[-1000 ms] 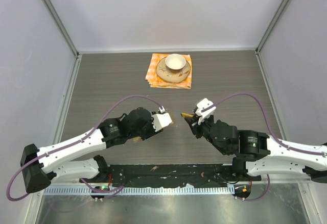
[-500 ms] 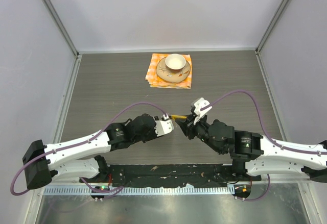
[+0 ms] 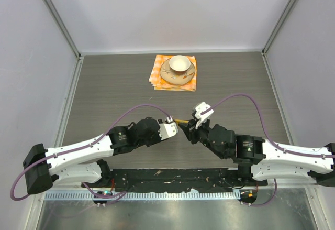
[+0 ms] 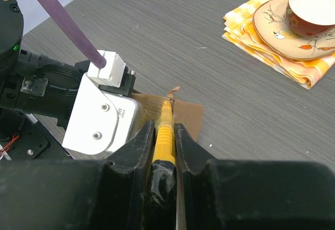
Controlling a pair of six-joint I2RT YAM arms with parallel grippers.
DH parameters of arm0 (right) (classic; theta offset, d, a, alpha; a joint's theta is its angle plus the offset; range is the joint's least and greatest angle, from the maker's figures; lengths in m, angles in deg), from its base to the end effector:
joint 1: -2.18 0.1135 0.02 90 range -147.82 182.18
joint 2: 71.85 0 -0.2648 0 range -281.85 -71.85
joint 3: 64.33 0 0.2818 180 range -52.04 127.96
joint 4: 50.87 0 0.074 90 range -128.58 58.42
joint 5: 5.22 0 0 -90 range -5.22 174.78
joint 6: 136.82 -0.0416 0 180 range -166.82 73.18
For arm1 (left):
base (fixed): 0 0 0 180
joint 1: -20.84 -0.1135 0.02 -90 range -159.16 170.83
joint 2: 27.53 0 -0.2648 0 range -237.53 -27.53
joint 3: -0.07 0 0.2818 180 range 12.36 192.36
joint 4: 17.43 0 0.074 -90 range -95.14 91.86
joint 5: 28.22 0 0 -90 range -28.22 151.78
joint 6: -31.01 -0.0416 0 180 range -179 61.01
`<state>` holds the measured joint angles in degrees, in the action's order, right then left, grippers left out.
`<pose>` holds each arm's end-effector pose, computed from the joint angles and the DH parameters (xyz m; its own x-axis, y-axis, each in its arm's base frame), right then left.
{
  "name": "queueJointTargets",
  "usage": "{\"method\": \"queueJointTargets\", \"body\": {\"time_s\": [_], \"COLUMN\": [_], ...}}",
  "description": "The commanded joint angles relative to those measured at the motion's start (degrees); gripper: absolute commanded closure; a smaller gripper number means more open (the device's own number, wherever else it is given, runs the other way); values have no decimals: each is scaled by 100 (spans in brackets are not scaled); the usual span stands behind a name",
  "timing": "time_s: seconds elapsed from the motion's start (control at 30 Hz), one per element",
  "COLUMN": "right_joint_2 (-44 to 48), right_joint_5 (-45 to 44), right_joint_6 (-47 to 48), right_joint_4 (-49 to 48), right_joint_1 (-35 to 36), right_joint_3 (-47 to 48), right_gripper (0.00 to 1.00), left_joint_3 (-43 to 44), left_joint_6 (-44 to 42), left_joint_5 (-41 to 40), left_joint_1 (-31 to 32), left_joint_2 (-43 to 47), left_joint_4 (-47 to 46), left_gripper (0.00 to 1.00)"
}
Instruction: Unpack the express box
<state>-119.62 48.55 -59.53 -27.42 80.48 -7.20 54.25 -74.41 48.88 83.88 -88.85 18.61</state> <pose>0.0696 0.2147 0.3292 -0.1964 -0.0731 -0.9778 -0.6463 0.7596 0.0730 0.1244 -0.2240 0.2324 -0.0877 0.7441 -0.6623 0.8489 0.4037 0.3412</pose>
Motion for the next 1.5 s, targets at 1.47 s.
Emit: {"method": "queueJointTargets", "body": {"time_s": [1.47], "right_joint_2": [-874], "right_joint_5": [-235], "right_joint_6": [-758], "right_joint_4": [193], "right_joint_1": [-17], "right_joint_3": [165], "right_gripper": [99], "left_joint_3": [250], "left_joint_6": [303], "left_joint_5": [-475], "left_joint_1": [59], "left_joint_2": [111], "left_joint_4": [-529], "left_gripper": [100]}}
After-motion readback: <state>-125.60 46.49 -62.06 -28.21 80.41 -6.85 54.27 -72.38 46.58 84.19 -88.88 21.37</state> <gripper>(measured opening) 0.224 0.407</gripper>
